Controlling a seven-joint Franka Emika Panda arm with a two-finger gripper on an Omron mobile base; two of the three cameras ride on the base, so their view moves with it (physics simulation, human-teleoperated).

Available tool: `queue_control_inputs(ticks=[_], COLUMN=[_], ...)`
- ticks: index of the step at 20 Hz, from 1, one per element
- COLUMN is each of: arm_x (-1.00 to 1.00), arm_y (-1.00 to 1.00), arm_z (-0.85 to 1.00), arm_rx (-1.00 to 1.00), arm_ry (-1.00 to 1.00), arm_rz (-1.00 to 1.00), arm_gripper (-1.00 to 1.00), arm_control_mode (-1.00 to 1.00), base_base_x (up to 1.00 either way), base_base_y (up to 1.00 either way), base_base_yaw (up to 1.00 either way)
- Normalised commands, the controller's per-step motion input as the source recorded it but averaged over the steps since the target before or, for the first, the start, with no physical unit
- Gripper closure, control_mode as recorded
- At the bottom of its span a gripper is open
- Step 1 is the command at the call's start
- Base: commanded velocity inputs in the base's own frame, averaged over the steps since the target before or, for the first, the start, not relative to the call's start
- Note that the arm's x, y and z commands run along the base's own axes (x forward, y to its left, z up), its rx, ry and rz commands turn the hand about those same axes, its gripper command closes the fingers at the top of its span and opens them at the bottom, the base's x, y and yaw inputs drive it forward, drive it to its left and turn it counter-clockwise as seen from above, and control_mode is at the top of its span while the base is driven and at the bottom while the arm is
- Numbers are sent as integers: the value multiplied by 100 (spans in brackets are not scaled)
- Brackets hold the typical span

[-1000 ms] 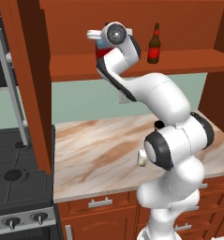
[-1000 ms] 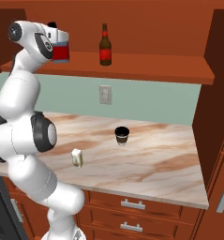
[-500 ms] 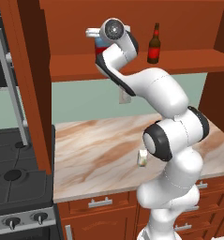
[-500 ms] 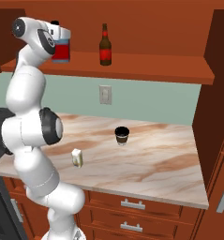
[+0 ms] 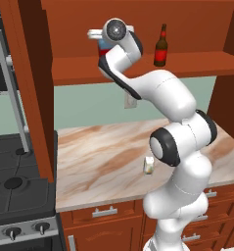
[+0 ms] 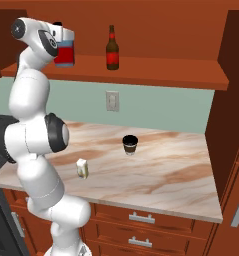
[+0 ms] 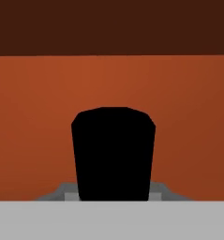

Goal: Sort all alcoholic drinks to one cabinet, and non-alcoholic drinks to the other.

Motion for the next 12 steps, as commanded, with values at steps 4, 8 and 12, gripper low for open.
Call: queue_control_inputs(ticks=[4,8,12], arm_x=[5,9,11], arm_y=[8,9,9], arm_z=[-11,-8,-7], arm_rx=[0,0,0], arm_ry=[0,0,0], arm_rz=[0,0,0], arm_gripper=[100,-100,-100], arm_control_mode=[-100,-100,-100], base_base_x=[0,0,0], base_base_y=[0,0,0], base_base_yaw=[0,0,0])
